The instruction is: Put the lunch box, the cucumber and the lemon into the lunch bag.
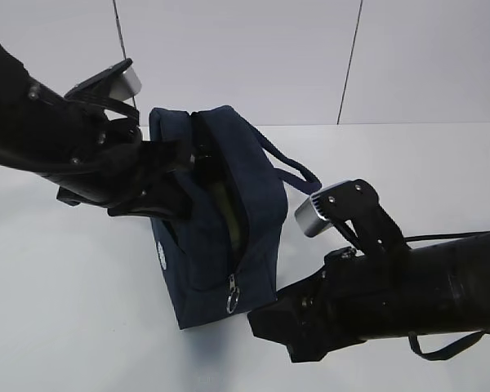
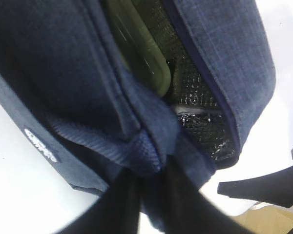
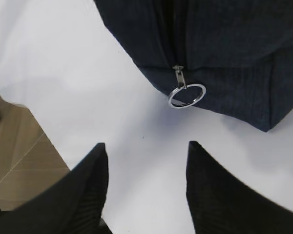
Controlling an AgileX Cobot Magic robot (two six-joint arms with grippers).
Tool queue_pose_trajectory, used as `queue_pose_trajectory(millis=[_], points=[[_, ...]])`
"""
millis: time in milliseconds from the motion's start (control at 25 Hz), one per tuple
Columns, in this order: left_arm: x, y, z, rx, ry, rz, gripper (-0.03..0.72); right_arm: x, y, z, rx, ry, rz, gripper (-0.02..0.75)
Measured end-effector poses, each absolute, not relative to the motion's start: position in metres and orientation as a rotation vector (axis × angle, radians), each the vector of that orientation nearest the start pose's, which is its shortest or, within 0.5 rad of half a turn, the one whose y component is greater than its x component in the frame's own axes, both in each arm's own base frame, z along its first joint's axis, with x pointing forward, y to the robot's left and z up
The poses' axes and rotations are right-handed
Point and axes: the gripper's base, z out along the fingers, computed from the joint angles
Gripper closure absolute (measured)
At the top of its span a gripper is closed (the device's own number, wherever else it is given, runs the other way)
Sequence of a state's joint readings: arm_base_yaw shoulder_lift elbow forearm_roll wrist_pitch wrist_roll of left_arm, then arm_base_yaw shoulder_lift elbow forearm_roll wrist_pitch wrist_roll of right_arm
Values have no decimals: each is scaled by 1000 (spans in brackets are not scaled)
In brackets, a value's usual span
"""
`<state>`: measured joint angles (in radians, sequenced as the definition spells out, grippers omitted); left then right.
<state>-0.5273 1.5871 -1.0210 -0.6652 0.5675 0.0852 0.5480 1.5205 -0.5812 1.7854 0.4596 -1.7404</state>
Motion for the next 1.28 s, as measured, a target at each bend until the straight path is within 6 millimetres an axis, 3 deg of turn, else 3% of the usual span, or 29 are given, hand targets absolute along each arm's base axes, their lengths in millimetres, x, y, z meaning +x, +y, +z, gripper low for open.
queue_pose_trajectory(millis=[120, 1000, 1280], points=[[268, -190, 240, 175, 2624, -809, 687, 207, 172, 177, -769, 2247, 835, 342], [272, -197, 244, 98, 2556, -935, 691, 214, 171, 179, -730, 2260, 770, 370], [273, -197, 244, 120, 2542, -927, 691, 215, 176, 162, -749, 2312, 819, 371]])
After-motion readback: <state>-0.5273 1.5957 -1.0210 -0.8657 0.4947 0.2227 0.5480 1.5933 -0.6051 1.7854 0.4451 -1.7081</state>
